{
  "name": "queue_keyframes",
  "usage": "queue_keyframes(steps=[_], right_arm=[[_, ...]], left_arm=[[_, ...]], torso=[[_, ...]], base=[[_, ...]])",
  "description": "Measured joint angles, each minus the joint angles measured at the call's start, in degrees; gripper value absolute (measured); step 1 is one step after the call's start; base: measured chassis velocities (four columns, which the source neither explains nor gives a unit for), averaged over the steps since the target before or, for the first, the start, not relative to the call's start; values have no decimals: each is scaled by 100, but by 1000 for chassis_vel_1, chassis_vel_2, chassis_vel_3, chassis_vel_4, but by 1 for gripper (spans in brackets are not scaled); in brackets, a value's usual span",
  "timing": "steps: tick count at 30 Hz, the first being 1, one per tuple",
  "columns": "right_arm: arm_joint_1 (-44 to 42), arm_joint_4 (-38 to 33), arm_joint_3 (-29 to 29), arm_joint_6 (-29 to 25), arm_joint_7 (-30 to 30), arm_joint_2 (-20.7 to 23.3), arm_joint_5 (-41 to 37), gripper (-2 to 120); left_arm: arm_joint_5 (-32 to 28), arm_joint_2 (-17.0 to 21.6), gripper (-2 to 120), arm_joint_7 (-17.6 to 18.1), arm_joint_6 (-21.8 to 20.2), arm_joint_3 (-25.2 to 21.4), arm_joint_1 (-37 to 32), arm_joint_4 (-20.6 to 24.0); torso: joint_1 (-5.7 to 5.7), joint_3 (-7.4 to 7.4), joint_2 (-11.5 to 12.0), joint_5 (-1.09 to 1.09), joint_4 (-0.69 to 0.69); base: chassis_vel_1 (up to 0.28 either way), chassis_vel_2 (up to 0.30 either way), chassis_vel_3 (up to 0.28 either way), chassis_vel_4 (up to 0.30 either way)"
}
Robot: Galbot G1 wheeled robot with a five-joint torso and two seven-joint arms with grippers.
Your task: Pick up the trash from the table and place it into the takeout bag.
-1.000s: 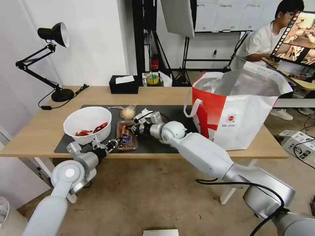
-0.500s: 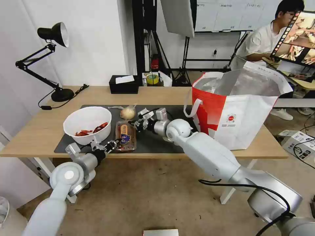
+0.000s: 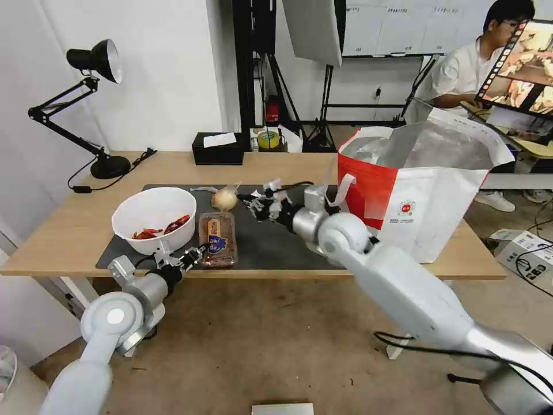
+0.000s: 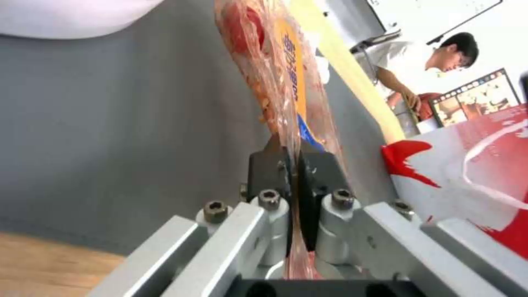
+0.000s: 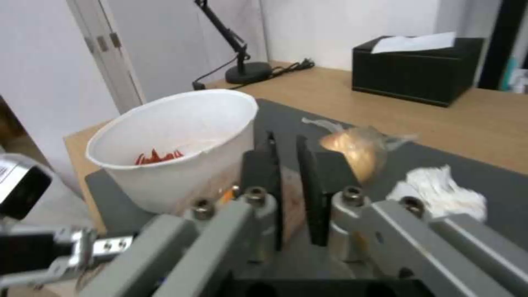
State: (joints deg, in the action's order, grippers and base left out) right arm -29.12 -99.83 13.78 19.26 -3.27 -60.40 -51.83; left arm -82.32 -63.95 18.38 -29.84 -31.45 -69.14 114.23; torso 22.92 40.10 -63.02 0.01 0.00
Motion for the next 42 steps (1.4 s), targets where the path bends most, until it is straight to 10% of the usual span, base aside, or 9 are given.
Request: queue_keyframes(steps=[11, 23, 42], right_arm=[[-2618, -1618, -1637, -494, 127, 749, 818, 54], [-5254, -2631, -3294, -1131, -284, 296, 1845, 96], [-6994, -2320, -4099, -3167, -702, -648, 2982, 100]], left_arm=[[-57, -69, 0, 8, 13, 33, 40, 329], [-250, -77, 0, 27, 18, 157, 392, 598], [-646, 118, 0, 47, 177, 1013, 1684, 404]], torso=[[-1, 0, -1, 0, 0], [-1, -1, -1, -1, 1], [0, 0, -1, -2, 0]], base=[[0, 0, 0, 0], [0, 0, 0, 0], [0, 0, 0, 0]])
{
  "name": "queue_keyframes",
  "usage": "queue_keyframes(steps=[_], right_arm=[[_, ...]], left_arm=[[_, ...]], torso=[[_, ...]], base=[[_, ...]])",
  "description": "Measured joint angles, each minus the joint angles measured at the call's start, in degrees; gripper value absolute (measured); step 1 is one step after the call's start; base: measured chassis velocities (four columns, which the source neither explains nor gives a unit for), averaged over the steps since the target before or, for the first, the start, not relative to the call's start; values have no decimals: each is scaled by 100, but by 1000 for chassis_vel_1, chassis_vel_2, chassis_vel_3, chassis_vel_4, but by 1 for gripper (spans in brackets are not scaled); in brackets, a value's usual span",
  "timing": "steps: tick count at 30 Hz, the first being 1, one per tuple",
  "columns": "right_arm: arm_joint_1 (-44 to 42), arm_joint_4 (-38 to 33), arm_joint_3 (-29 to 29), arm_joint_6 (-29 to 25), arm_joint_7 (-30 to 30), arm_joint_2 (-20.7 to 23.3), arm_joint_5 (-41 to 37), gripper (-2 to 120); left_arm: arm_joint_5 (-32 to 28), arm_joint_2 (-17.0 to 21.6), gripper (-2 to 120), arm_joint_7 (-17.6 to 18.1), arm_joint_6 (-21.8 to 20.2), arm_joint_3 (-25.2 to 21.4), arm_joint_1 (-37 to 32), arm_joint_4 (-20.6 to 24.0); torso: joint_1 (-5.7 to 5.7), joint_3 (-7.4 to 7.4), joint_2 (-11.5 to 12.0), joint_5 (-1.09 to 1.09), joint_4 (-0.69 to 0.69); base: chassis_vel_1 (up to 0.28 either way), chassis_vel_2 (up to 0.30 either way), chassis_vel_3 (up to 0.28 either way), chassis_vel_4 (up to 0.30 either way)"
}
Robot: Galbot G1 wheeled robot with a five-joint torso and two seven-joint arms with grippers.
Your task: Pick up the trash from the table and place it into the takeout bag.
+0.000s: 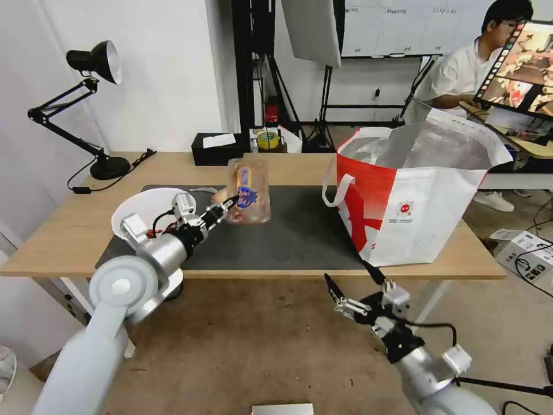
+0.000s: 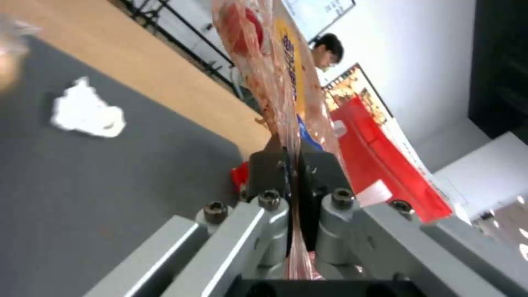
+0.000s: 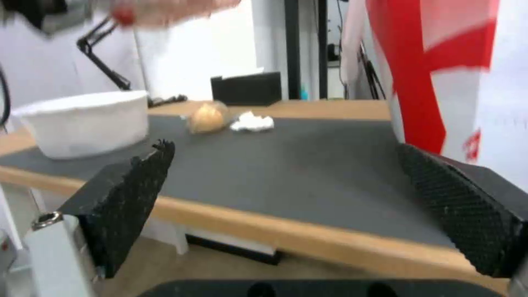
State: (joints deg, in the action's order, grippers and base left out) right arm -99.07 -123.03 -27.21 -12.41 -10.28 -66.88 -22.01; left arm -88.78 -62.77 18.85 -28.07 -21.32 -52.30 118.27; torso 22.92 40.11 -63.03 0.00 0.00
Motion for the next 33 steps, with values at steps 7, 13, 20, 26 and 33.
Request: queue_keyframes(steps=[7, 13, 20, 26, 33], right_arm=[[13, 407, -69, -303, -224, 14, 168, 100], [-19, 456, -146, -336, -333, 61, 171, 100], [-36, 490, -123, -352, -449, 49, 151, 100], [-45, 492, -110, -353, -463, 17, 146, 100], [-71, 491, -101, -353, -472, -20, 149, 100]], left_arm=[[-163, 46, 0, 1, 73, 473, 871, -255], [-265, 22, 0, 1, 134, 830, 1508, -471], [-308, -116, 0, -14, 202, 1276, 2132, -743], [-267, -536, 0, -24, 314, 1793, 2938, -1262], [-158, -953, 0, -25, 402, 2277, 3585, -1818]], torso=[[0, 0, 1, 1, 0], [0, 0, 1, 1, 0], [0, 0, 1, 1, 0], [1, 0, 1, 1, 0], [0, 0, 1, 2, 0]], base=[[0, 0, 0, 0], [0, 0, 0, 0], [0, 0, 0, 0], [0, 0, 0, 0], [0, 0, 0, 0]])
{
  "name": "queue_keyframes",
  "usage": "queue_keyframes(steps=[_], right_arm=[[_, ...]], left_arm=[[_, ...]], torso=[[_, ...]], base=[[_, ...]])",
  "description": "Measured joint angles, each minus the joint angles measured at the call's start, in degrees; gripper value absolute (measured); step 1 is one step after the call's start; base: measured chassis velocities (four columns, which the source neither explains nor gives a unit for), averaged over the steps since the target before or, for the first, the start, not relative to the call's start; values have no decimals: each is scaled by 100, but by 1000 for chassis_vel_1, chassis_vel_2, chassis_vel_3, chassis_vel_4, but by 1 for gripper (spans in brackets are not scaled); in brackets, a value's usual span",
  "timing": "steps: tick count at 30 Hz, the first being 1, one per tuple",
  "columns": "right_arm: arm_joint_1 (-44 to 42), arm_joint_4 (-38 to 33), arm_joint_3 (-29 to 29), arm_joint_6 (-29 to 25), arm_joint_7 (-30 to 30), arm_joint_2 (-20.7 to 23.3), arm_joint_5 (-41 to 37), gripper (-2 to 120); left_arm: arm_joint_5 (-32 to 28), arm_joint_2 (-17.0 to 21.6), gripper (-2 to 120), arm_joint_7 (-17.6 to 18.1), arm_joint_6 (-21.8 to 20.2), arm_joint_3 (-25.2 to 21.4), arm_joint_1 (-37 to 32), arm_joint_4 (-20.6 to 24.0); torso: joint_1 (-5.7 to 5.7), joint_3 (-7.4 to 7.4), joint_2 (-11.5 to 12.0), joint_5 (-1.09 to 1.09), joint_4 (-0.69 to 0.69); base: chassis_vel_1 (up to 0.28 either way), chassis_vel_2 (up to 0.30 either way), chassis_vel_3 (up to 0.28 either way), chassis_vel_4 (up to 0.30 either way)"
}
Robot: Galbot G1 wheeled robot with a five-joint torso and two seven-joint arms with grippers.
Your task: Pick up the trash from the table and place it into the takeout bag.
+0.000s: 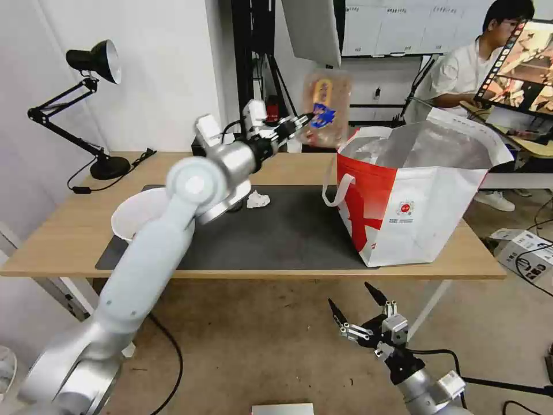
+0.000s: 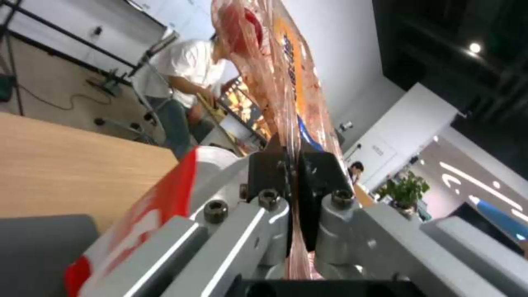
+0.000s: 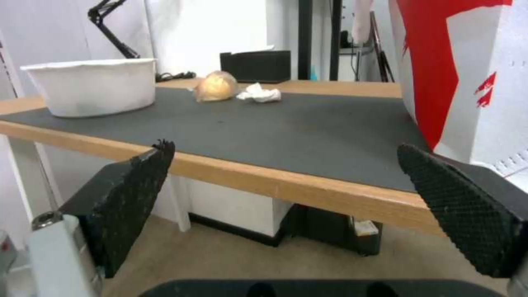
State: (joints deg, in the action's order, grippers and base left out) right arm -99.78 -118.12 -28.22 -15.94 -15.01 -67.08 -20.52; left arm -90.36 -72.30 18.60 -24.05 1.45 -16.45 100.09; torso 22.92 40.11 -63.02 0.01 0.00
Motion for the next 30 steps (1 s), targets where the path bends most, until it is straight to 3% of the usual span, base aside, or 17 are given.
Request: queue_keyframes(steps=[5, 9, 15, 20, 30], right_arm=[[2, 1, 23, 0, 0, -19, 1, 100], [2, 0, 101, 9, 0, -29, 6, 100], [0, -1, 132, 18, 0, -34, 10, 100], [2, -12, 141, 30, 3, -39, 6, 100], [17, -3, 165, 41, 12, -47, -6, 100]], left_arm=[[138, -316, 0, -2, 38, 287, 315, -371], [741, -662, 0, -5, 215, 886, 611, -915], [1316, -943, 0, 85, 445, 1367, 761, -1261], [1460, -1099, 0, 112, 479, 1500, 874, -1406], [1905, -1022, 0, 24, 472, 1783, 727, -1407]], torso=[[0, 0, 0, 0, 0], [0, 0, 0, 0, 0], [0, 0, 0, 0, 1], [0, -1, 0, 0, 0], [0, -1, 0, -2, -1]], base=[[0, 0, 0, 0], [0, 0, 0, 0], [0, 0, 0, 0], [0, 0, 0, 0], [0, 0, 0, 0]])
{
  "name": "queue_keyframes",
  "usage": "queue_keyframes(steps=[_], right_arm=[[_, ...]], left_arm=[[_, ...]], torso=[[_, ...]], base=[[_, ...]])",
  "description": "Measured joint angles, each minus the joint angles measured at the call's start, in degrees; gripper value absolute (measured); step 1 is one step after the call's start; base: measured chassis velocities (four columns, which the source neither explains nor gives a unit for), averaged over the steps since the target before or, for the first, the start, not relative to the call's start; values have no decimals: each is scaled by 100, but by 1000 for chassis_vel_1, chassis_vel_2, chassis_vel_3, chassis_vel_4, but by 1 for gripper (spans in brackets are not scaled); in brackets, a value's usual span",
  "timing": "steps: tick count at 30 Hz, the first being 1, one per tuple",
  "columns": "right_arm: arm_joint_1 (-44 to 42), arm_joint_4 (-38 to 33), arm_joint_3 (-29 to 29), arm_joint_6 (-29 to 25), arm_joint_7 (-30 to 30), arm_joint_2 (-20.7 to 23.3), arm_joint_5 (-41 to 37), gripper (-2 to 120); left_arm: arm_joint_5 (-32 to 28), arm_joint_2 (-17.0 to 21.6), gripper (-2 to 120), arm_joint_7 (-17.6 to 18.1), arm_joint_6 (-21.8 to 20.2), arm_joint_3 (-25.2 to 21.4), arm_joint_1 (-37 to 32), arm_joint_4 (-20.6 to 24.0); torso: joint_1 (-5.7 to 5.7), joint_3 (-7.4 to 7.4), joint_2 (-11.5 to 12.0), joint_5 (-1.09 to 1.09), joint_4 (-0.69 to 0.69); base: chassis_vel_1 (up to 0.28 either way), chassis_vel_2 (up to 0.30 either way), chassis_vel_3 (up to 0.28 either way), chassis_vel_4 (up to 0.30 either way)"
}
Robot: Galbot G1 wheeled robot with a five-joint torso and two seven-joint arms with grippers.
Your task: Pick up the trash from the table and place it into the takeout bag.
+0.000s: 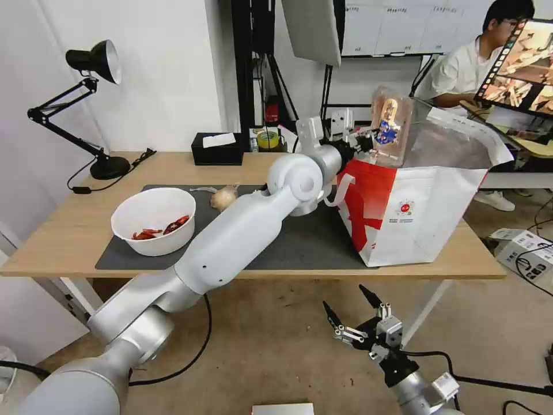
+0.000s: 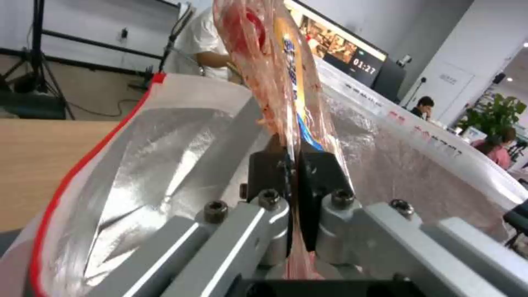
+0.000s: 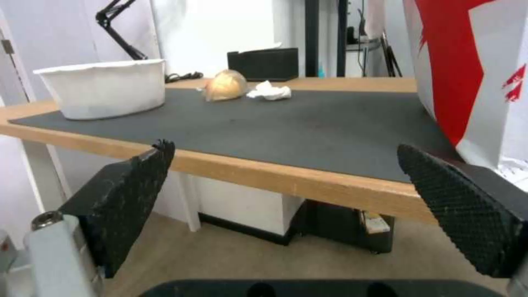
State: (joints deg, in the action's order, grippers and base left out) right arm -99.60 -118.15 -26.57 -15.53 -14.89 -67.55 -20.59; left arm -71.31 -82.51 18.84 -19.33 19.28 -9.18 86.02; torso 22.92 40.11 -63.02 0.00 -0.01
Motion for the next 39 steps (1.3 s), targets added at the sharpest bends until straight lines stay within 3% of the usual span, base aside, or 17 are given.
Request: queue_keyframes(steps=[5, 6, 15, 18, 23, 25, 27, 30, 33, 34, 35, 38, 39], right_arm=[[-1, -1, 1, 11, 13, 0, -12, 100], [0, 3, 1, 16, 19, 3, -15, 100], [19, 30, 76, 40, 32, -32, -26, 100], [28, 22, 89, 80, 34, -25, -27, 100], [32, -36, 64, 135, 37, 4, -57, 100], [37, -71, 59, 150, 37, 17, -74, 100], [39, -77, 59, 152, 38, 17, -76, 100], [55, -83, 63, 154, 39, 3, -74, 100], [60, -87, 64, 154, 39, -6, -70, 100], [66, -97, 64, 154, 40, -15, -65, 100], [66, -97, 64, 154, 40, -15, -65, 100], [106, -143, 80, 153, 48, -28, -59, 100], [106, -143, 80, 153, 48, -28, -59, 100]], left_arm=[[-52, -5, 1, -25, -15, -39, -37, 45], [-132, 21, 9, -28, -44, -41, -21, 94], [-400, 65, 37, -27, -86, -40, 30, 185], [-437, 81, 54, -24, -87, -41, 2, 230], [-443, 223, 66, -23, -26, -69, -63, 406], [-370, 444, 77, -19, 233, -77, -159, 605], [-278, 556, 81, -25, 335, -84, -214, 687], [90, 1039, 95, -120, 587, -252, -540, 1131], [215, 1235, 98, -187, 662, -361, -727, 1321], [435, 1482, 99, -311, 751, -501, -983, 1496], [435, 1482, 99, -311, 751, -501, -983, 1496], [1382, 2171, 100, -953, 988, -1039, -1975, 1904], [1382, 2171, 100, -953, 988, -1039, -1975, 1904]], torso=[[0, 0, 0, 0, 1], [0, 0, 0, 0, 1], [0, 0, -1, 0, 1], [0, 0, -1, 0, 1], [0, 0, -1, 0, 2], [0, 0, -1, 0, 2], [0, 0, -1, 0, 1], [0, 0, -1, -1, 1], [0, 0, -1, -1, 1], [-1, -1, -1, -1, 2], [-1, -1, -1, -1, 2], [-1, 0, -1, -3, 1], [-1, 0, -1, -3, 1]], base=[[0, 0, 0, 0], [0, 0, 0, 0], [0, 0, 0, 0], [0, 0, 0, 0], [0, 0, 0, 0], [0, 0, 0, 0], [0, 0, 0, 0], [0, 0, 0, 0], [0, 0, 0, 0], [0, 0, 0, 0], [0, 0, 0, 0], [0, 0, 0, 0], [0, 0, 0, 0]])
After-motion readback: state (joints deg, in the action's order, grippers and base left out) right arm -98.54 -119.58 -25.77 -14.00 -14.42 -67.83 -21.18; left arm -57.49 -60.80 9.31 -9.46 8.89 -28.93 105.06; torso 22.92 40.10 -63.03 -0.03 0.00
